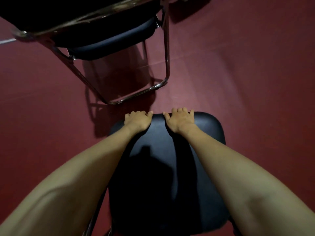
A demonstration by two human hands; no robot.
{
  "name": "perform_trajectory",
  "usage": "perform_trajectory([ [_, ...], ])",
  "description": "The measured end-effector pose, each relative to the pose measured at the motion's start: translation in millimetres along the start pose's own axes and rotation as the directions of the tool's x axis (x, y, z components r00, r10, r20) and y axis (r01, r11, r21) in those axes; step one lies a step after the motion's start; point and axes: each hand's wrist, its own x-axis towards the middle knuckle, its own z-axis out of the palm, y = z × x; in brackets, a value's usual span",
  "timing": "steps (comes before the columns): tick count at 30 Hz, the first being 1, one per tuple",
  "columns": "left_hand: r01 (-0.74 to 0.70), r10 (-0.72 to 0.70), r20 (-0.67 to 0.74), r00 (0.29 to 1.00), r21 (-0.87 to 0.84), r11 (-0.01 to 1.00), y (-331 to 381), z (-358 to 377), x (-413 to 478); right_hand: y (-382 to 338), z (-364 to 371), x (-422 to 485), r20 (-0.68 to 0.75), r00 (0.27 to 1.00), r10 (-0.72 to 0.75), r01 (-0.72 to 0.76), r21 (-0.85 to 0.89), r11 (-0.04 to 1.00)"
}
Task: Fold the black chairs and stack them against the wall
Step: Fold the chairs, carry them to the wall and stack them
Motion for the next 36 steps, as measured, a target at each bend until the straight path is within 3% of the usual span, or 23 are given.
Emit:
perform_trajectory([
  [12, -0.001, -0.002, -0.085, 0.996, -0.038, 0.999, 8.6, -41.4, -140.0, 4.1, -53.4, -131.9, -0.026, 0.999, -0.032, 0.033, 0.05, 0.998],
  [29, -0.083, 0.09, 0.051, 0.995, -0.119, 0.989, -4.5, -43.1, -376.6, 14.0, -63.8, -374.2, 0.096, 0.995, -0.041, 0.032, 0.101, 0.994],
  [33, -0.117, 0.129, 0.074, 0.989, -0.149, 0.982, -11.7, -27.2, -415.6, 16.9, -56.6, -412.0, 0.128, 0.989, -0.068, 0.065, 0.023, 0.998],
  [36, -0.12, 0.141, 0.092, 0.986, -0.201, 0.972, -14.4, -14.9, -436.6, 18.0, -51.6, -430.0, 0.233, 0.968, -0.091, 0.107, -0.056, 0.993],
])
